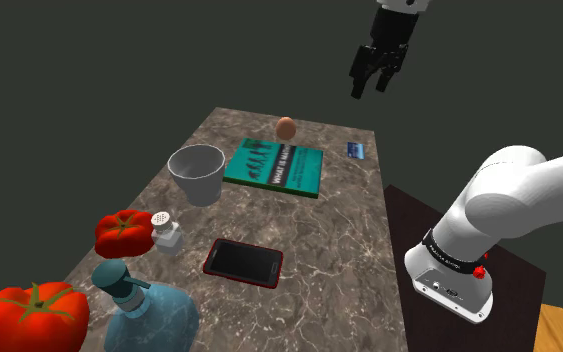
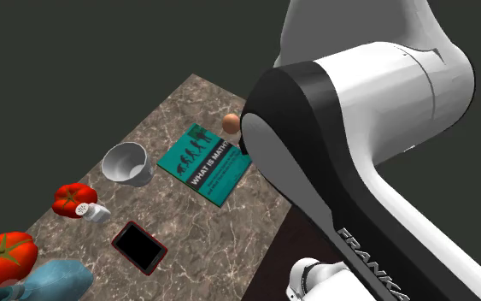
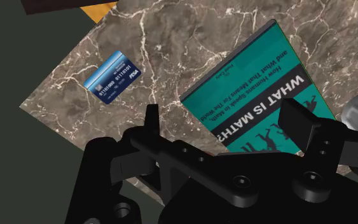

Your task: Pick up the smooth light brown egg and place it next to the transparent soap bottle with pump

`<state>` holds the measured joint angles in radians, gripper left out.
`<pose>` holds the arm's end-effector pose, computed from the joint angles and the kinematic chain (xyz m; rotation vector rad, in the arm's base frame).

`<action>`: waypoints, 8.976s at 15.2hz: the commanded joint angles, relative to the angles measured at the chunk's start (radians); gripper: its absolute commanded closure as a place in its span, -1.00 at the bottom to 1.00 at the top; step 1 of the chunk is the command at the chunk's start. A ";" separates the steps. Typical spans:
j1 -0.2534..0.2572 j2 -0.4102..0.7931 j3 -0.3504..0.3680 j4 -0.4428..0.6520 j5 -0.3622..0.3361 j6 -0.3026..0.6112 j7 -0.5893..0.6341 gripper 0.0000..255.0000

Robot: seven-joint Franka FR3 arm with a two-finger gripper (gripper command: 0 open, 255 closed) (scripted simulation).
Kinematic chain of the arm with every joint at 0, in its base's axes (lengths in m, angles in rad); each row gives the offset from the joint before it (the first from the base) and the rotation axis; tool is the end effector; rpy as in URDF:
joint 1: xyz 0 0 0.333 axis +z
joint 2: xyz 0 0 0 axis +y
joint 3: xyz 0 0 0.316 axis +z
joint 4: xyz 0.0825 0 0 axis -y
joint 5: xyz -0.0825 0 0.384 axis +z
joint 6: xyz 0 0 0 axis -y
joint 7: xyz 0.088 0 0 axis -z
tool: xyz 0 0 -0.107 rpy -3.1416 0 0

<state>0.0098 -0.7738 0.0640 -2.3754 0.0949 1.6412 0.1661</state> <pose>0.3153 0.0383 0.5833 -3.0821 0.1766 -0.0507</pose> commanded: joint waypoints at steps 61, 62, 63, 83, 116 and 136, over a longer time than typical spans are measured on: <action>0.044 0.608 -0.084 0.134 0.181 0.604 -0.183 1.00; 0.043 0.603 -0.084 0.143 0.178 0.591 -0.179 1.00; 0.042 0.599 -0.085 0.152 0.175 0.578 -0.175 1.00; 0.034 0.555 -0.088 0.375 0.137 0.317 -0.111 1.00; 0.123 0.399 0.083 0.494 0.128 0.101 0.202 1.00; 0.239 0.381 0.466 0.528 0.141 0.148 0.692 1.00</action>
<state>0.2446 -0.3977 0.5091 -1.8559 0.2387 1.7880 0.8318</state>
